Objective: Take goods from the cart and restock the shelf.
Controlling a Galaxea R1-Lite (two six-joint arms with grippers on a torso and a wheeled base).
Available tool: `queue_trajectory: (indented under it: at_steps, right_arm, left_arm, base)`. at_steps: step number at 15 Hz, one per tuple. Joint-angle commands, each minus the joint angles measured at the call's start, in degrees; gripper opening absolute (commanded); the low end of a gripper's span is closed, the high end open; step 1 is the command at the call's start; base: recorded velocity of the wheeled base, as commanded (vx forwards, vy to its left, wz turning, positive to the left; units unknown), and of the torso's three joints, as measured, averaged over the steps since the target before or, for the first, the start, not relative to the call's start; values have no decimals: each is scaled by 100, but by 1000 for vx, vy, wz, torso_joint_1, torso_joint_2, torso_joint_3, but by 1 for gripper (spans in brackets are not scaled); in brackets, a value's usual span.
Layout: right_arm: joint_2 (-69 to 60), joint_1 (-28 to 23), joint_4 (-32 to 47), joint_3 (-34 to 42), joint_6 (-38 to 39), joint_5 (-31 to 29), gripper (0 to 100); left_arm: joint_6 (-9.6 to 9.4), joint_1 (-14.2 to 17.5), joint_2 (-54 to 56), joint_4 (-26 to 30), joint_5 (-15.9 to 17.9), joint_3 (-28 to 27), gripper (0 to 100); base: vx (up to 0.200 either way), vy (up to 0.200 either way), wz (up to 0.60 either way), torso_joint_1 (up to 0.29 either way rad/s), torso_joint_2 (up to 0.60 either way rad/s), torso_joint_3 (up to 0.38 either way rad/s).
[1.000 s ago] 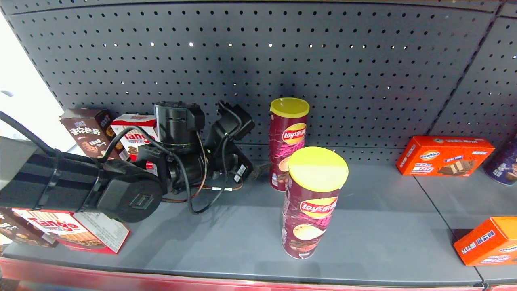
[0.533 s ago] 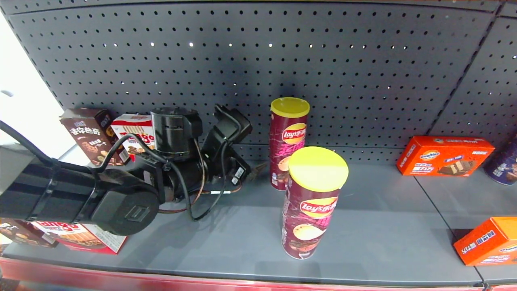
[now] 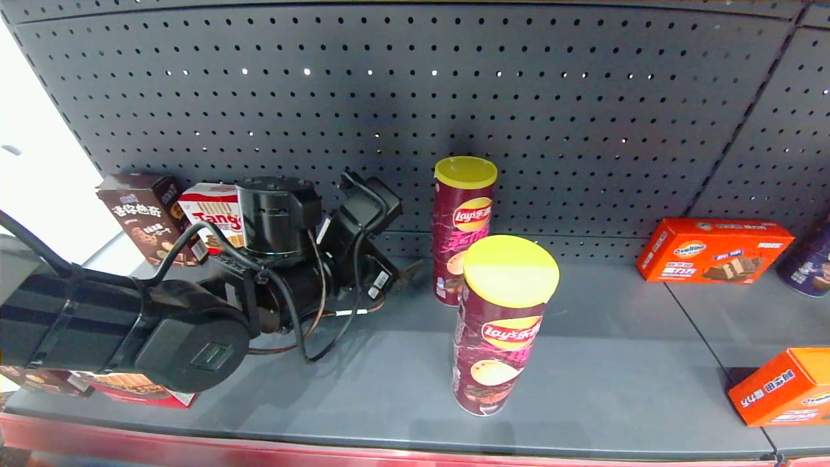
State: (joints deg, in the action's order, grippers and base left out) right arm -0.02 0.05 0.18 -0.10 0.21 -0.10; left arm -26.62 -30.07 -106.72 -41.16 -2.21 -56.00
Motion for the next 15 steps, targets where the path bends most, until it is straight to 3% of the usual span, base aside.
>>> queue_trajectory:
  at_steps: [1, 15]
  right_arm:
    - [2, 4, -1, 1, 6, 1, 100]
    - [2, 4, -1, 1, -3, 1, 100]
  left_arm:
    - [-1, -16, -113, 11, 1, -139, 100]
    - [34, -60, -543, 29, 1, -464, 100]
  base:
    - [0, 0, 0, 0, 0, 0]
    - [0, 0, 0, 0, 0, 0]
